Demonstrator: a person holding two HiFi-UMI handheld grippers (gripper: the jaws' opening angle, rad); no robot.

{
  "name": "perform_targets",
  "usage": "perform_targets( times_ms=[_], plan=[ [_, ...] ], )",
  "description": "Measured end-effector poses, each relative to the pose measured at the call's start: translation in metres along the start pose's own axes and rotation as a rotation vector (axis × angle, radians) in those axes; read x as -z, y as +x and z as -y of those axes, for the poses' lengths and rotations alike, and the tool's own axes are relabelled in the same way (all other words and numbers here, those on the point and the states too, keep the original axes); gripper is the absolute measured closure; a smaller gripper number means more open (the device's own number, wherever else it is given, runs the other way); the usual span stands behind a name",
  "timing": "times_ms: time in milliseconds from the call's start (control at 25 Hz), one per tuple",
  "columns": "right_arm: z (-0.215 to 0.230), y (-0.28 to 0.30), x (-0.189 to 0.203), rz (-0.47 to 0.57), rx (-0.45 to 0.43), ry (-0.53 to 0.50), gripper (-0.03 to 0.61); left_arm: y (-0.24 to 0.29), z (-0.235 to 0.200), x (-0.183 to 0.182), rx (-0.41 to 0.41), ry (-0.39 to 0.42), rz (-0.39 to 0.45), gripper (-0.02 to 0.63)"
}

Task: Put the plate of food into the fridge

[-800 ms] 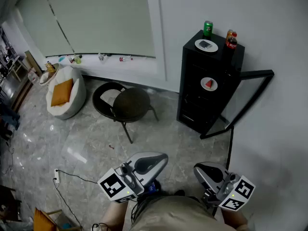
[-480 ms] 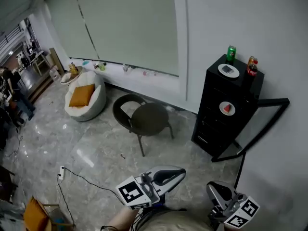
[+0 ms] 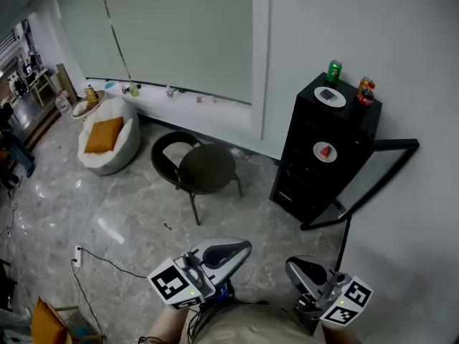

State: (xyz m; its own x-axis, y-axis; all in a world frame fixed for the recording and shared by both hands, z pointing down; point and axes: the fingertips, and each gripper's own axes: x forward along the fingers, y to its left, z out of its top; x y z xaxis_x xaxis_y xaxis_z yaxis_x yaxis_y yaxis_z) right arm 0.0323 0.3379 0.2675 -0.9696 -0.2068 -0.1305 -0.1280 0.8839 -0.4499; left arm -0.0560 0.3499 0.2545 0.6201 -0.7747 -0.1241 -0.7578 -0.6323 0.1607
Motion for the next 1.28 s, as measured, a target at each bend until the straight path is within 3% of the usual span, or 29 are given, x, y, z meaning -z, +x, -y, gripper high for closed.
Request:
perform_targets(
  times_ms=[360,480,680,800,1000,1280],
  plan=[
    [-0.006,0.034,0.008,-0.036,0.05,-0.007,0.557,-0.033,-0.037,-0.009,-0.003,-0.024,0.028,0.603],
    [-0.004,0.049,0.01,-0.058,0.07,-0.03,0.558,-0.036,-0.05,-0.006,0.012,-0.022,-0.013,0.603],
    [-0.003,0.07,0.016,-0.087,0.128,-0.068,0.558,-0.039,-0.068,-0.014,0.061,0.08,-0.068,0.604],
    [-0.006,0.086,0.018,-0.097,0.139,-0.085,0.557,-0.044,-0.085,-0.01,0.055,0.081,-0.118,0.603],
    [-0.011,0.112,0.029,-0.138,0.14,-0.121,0.557,-0.044,-0.103,-0.009,0.076,0.099,-0.103,0.603],
    [-0.002,0.125,0.033,-0.155,0.153,-0.111,0.558,-0.05,-0.115,-0.004,0.071,0.058,-0.078,0.603]
  ],
)
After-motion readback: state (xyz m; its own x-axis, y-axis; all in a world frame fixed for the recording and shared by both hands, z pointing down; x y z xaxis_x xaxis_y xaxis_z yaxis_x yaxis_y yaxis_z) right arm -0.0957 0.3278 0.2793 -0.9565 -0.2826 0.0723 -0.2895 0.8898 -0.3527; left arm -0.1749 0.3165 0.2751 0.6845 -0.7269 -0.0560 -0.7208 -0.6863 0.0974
